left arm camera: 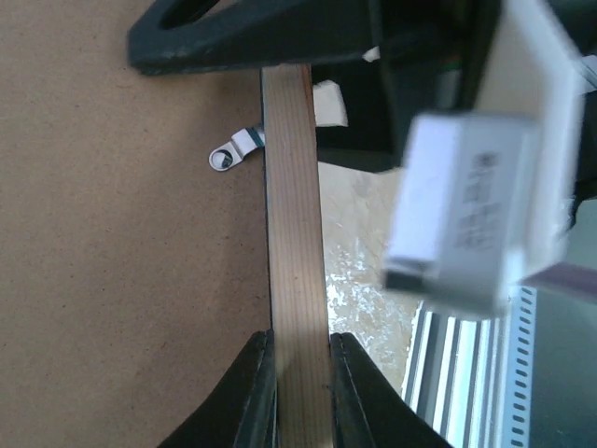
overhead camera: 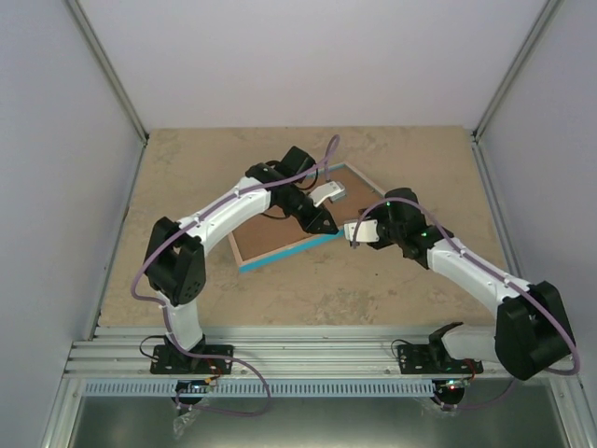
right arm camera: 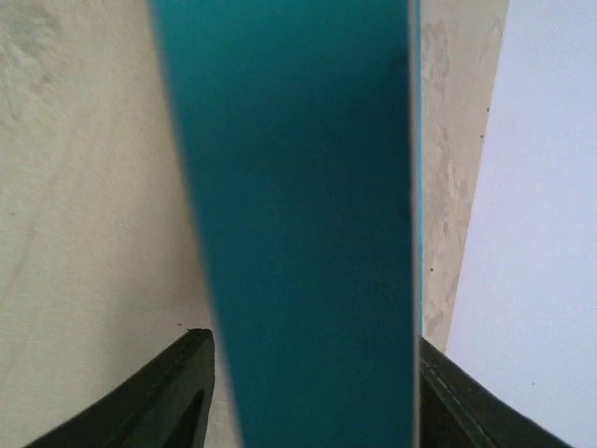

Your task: Put the photo into the frame

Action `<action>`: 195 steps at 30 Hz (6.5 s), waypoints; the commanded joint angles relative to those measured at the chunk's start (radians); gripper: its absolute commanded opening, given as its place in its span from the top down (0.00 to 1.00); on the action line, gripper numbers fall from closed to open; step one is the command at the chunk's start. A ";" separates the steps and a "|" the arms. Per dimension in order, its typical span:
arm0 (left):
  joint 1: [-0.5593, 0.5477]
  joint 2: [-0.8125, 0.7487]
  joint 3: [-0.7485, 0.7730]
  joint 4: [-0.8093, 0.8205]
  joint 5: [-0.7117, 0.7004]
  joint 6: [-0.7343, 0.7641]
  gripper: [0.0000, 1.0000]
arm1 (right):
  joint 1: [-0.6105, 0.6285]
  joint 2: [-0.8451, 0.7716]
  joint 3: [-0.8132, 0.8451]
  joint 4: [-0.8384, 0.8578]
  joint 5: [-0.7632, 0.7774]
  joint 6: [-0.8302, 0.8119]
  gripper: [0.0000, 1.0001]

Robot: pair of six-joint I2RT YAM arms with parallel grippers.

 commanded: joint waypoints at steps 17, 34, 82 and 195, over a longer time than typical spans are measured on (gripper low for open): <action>0.283 -0.133 0.268 0.092 0.048 -0.165 0.07 | 0.015 0.077 0.341 -0.350 -0.079 0.287 1.00; 0.548 -0.356 0.289 0.304 -0.591 -0.457 0.01 | -0.166 0.272 0.831 -0.725 -0.650 0.698 1.00; 0.570 -0.322 -0.030 0.343 -0.395 -0.414 0.01 | -0.429 0.435 0.037 0.281 -1.246 1.760 1.00; 0.562 0.054 0.036 0.188 -0.259 -0.251 0.06 | -0.204 0.769 0.771 -0.893 -0.956 0.687 0.02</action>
